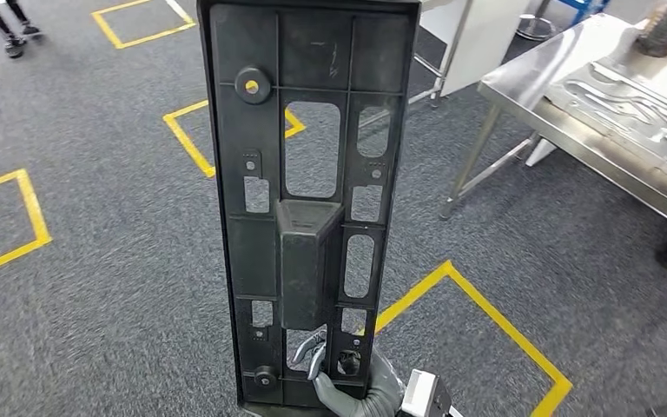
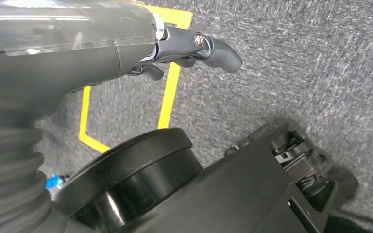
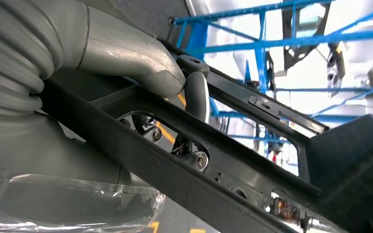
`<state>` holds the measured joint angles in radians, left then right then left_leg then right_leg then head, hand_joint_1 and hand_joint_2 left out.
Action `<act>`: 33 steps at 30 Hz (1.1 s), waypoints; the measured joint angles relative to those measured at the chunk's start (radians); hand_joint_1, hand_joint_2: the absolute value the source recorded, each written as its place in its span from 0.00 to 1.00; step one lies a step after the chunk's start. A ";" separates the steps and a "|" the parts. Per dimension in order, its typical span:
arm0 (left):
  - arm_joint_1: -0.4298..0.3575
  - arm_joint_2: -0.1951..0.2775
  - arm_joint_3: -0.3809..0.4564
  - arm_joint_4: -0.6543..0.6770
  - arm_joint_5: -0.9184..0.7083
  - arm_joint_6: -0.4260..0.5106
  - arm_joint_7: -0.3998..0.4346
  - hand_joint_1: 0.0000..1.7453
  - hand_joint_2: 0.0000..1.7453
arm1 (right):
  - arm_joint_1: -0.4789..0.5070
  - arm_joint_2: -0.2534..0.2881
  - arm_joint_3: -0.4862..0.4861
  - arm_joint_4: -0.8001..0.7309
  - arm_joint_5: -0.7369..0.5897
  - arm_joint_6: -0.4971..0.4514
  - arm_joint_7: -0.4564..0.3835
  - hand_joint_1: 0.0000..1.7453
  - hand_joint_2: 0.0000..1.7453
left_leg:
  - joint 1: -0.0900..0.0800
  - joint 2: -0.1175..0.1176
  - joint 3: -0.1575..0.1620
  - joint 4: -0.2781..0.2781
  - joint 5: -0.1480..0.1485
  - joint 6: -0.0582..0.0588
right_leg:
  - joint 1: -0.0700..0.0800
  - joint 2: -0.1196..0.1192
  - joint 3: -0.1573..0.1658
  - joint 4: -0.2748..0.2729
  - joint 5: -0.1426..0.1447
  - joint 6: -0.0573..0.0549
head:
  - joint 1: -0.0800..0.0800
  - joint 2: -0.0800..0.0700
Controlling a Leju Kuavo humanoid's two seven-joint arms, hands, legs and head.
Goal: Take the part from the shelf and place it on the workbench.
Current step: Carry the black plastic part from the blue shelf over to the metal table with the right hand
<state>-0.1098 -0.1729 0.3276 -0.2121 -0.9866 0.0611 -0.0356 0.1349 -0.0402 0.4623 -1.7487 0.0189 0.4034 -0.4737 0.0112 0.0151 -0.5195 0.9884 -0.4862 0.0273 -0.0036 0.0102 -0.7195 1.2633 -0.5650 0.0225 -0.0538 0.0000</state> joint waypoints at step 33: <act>0.003 0.018 0.008 0.000 0.002 0.010 -0.008 0.00 1.00 | 0.006 0.000 -0.004 -0.011 -0.006 0.008 0.004 1.00 1.00 | 0.005 0.028 -0.003 0.003 -0.004 -0.005 | -0.014 -0.009 -0.020 0.017 0.022 0.022 | 0.000 0.000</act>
<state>-0.1065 -0.1552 0.3358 -0.2121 -0.9847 0.0707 -0.0439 0.1405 -0.0401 0.4585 -1.7597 0.0129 0.4116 -0.4702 0.0165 0.0429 -0.5228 0.9919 -0.4905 0.0223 -0.0172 0.0015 -0.7396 1.2806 -0.5433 0.0443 -0.0538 0.0000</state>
